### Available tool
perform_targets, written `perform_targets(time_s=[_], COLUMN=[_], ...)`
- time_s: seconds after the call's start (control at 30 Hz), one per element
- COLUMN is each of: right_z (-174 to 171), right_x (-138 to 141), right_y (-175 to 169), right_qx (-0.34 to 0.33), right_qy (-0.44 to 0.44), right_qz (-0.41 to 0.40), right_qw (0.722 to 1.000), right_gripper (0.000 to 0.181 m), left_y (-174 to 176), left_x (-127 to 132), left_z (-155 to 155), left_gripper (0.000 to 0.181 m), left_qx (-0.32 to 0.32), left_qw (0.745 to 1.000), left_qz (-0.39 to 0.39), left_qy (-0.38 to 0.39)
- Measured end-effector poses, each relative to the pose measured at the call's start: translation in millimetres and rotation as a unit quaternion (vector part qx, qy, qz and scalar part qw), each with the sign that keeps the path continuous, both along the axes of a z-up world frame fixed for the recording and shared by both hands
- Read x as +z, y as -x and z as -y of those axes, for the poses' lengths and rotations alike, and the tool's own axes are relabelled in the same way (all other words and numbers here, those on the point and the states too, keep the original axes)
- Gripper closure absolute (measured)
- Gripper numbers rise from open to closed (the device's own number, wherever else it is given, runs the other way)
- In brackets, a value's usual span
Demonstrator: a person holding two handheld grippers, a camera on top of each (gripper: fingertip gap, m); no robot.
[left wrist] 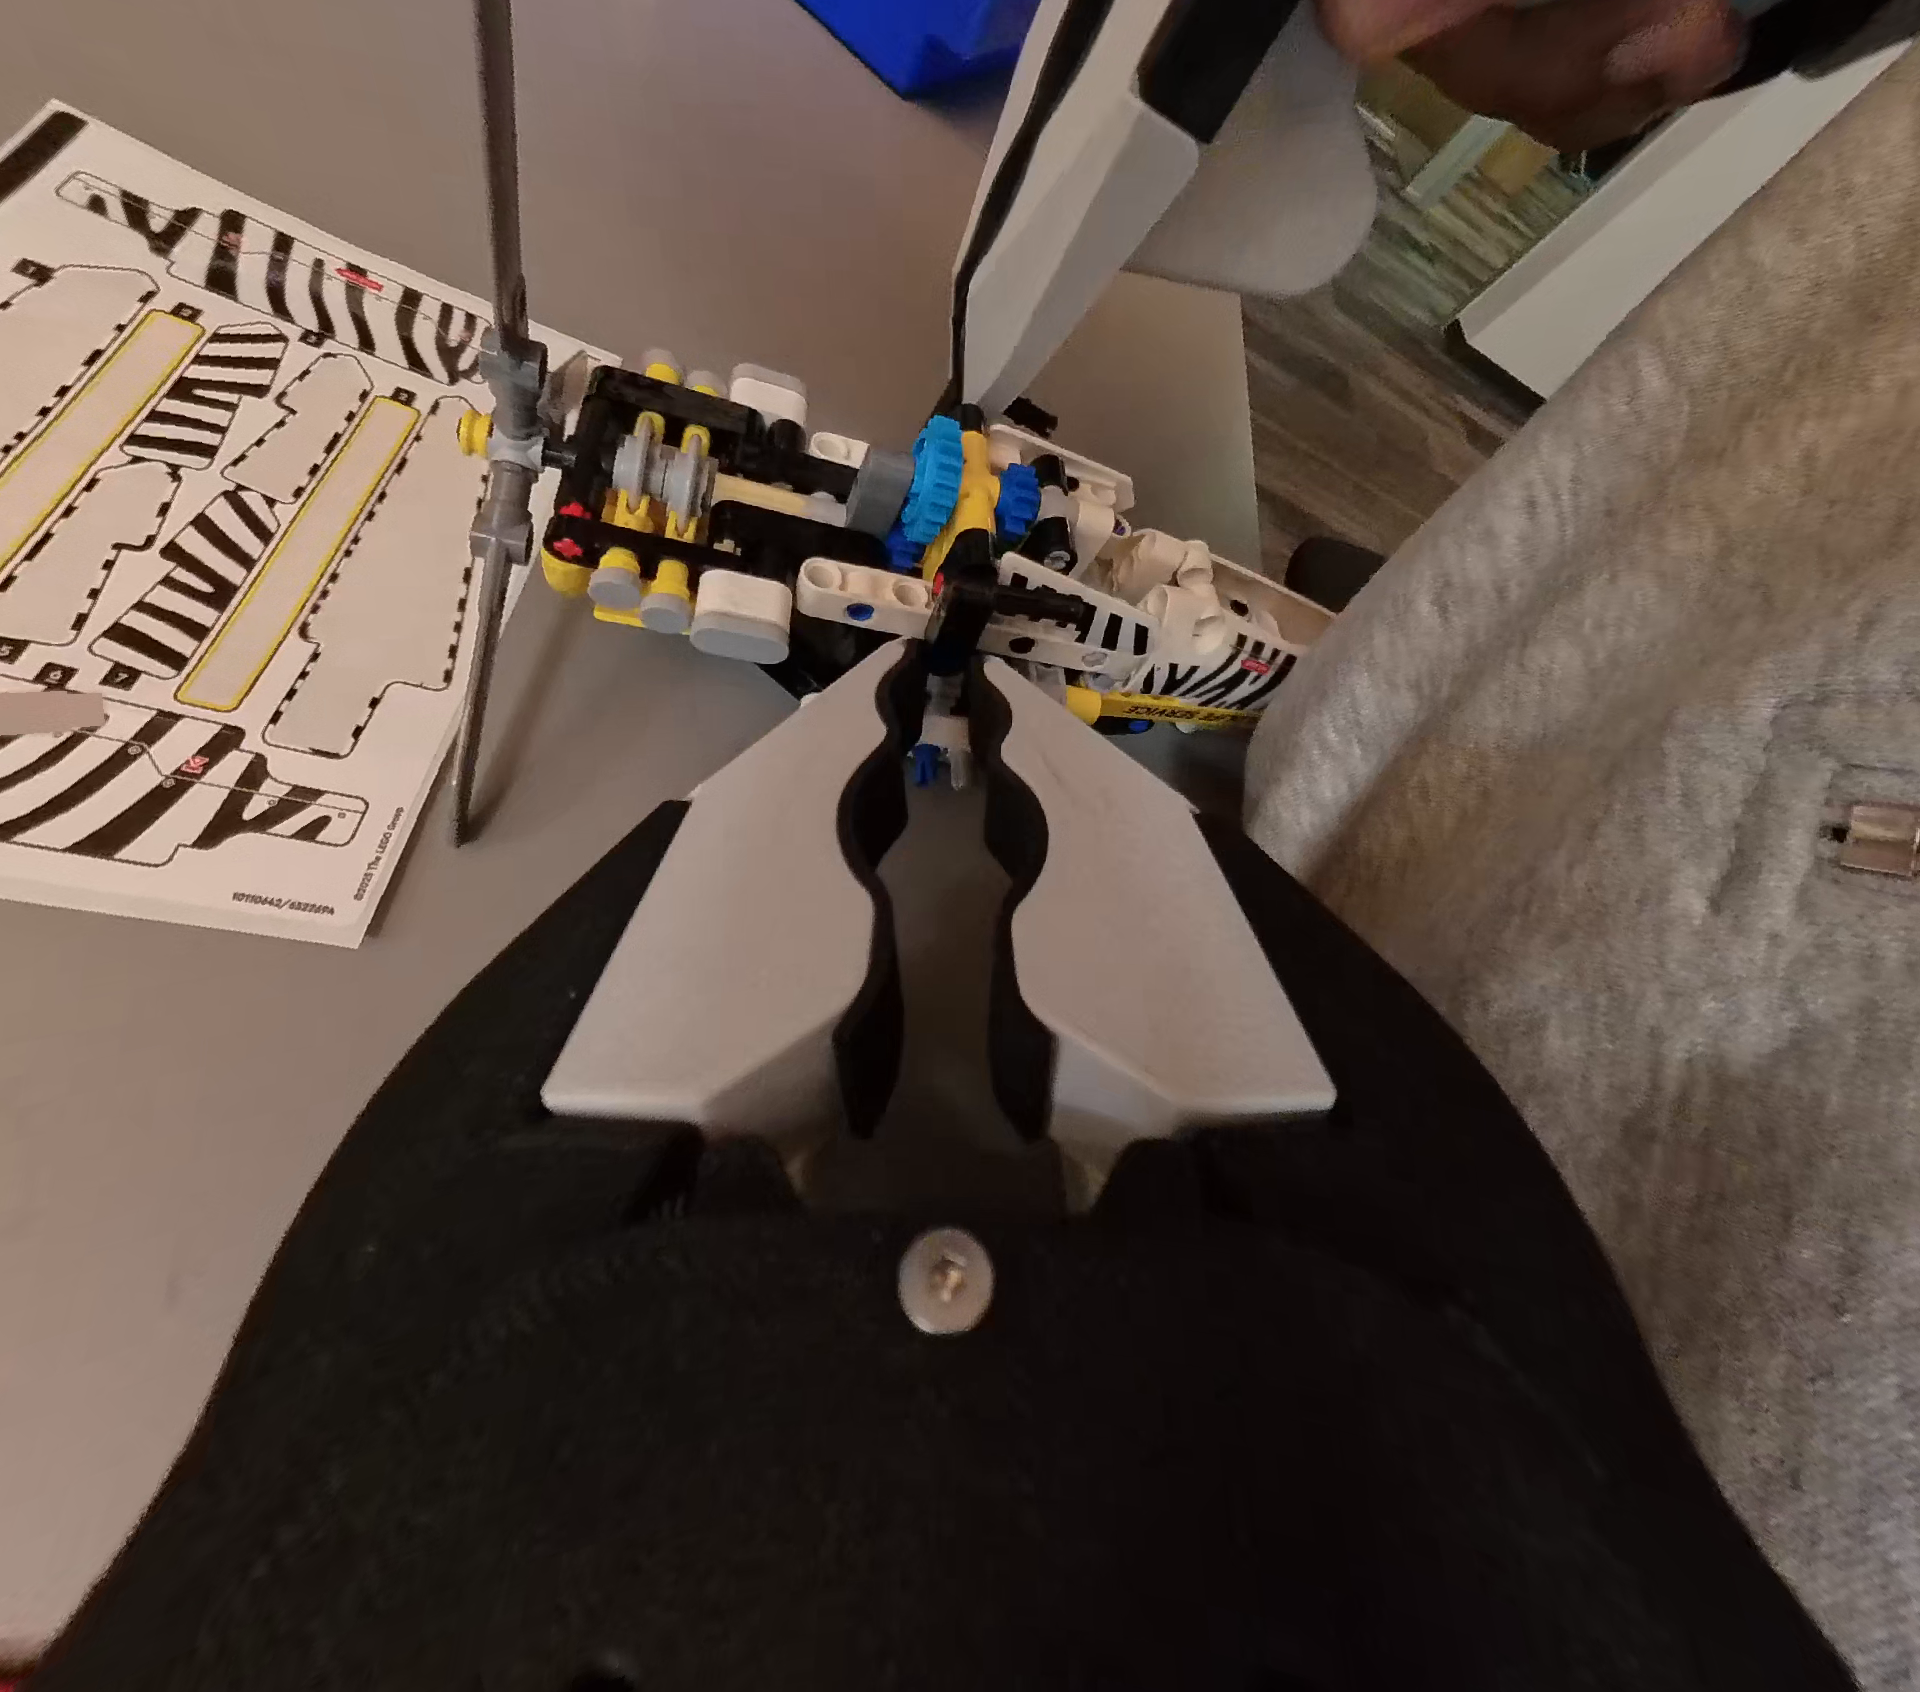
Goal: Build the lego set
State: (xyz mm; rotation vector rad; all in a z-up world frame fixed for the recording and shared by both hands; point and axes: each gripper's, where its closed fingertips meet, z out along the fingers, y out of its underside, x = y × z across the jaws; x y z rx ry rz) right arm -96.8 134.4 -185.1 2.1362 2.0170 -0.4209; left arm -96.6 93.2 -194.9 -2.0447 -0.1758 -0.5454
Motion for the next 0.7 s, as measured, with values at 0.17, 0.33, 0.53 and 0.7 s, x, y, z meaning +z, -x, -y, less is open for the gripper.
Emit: perform_targets(time_s=[0.17,0.33,0.53,0.7], right_z=[-2.2,-4.6,-4.3,-5.2], right_x=[0.4,1.3,1.1,-1.2], right_y=[-3.0,1.5,8.0,11.2], right_qx=[-0.013,0.021,0.058,0.06], right_qy=[0.041,0.029,-0.006,-0.01], right_qz=[0.038,0.062,0.074,0.076], right_qw=[0.998,0.997,0.996,0.995], right_gripper=[0.176,0.176,0.176,0.177], left_y=[-3.4,-3.5,-1.7,-0.5], left_x=[-1.6,-1.4,-1.8,-0.9], left_z=[-0.2,-0.2,-0.2,-0.5], left_gripper=[0.176,0.176,0.177,0.177], left_qx=[-0.01,-0.011,-0.008,-0.005], left_qw=[1.0,1.0,1.0,1.0], left_qz=[-0.012,-0.012,-0.006,-0.003], left_qy=[0.004,0.002,0.003,-0.001])
